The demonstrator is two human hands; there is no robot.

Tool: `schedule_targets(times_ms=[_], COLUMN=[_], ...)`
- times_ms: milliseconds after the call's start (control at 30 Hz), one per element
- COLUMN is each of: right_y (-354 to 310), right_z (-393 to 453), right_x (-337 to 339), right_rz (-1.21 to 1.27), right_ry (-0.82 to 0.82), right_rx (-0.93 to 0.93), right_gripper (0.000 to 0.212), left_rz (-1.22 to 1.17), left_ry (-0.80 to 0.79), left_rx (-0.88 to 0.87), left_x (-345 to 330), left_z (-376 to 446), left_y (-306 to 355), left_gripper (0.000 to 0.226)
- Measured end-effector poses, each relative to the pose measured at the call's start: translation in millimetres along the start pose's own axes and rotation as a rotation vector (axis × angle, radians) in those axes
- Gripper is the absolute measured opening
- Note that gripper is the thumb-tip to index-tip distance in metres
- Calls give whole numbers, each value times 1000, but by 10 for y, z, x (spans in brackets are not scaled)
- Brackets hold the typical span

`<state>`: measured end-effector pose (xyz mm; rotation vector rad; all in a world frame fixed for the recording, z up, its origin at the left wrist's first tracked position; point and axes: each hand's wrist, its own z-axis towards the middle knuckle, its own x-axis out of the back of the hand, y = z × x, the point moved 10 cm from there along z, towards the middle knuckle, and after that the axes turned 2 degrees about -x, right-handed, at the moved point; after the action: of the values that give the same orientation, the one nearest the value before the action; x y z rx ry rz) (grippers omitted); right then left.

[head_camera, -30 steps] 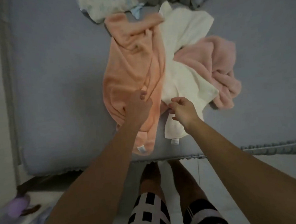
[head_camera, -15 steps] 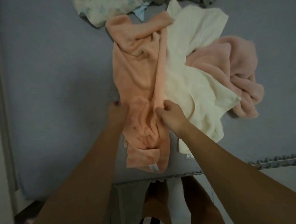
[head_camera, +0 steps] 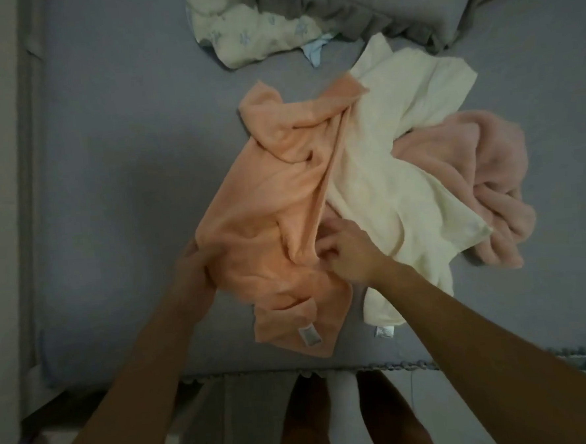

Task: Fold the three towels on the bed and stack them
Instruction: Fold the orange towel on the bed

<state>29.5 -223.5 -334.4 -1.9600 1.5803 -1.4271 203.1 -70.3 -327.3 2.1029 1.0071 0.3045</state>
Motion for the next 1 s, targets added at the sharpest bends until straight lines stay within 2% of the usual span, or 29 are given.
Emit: schedule_targets(times_ms=[67,167,267,300,433,600,667,700,767,867,933,1000], right_y=[31,414,702,789,1190,2065,2364,2424,2298,1517,935,620], right_z=[250,413,262,186,-186,-1087,-1553,-1691,-1655,-1087,-689,-426], right_x=[-120,-140,-72,3,515,1515,1923,2015,1899,1310,809,360], right_rz=[-281,-676,-987,-1018,-997,-1032,-1074,-1070,-937,-620,-389,-140], right_ry=[-39,-57,-85,-90,-40,33,54,57,67,91,80,37], right_rx=[6,-197,-229,-230,-302,-641,-830,-890,-823,-437,-238,-225], right_gripper=[25,59,78,78,38,38,39,44,50,50,46,45], left_rz=[54,224,375,408,457,445,431,401,299,110,78,88], left_ry=[75,258,378,369,261,130,137,144,170,224,164,19], left_rx=[-6,-14,-33,-39,-29,-87,-60,-34,51,143,129,123], left_x=[101,264,211,146,-176,-661,-828,-904,-1031,-1119,-1186,-1280], left_z=[60,127,116,112,54,-74,-153,-196,-290,-444,-511,-588], left_y=[-110,-221,-220,-221,-237,-190,-250,-289,-412,-600,-684,-756], left_gripper=[59,55,57,57,57,12,12,17,19,28,29,21])
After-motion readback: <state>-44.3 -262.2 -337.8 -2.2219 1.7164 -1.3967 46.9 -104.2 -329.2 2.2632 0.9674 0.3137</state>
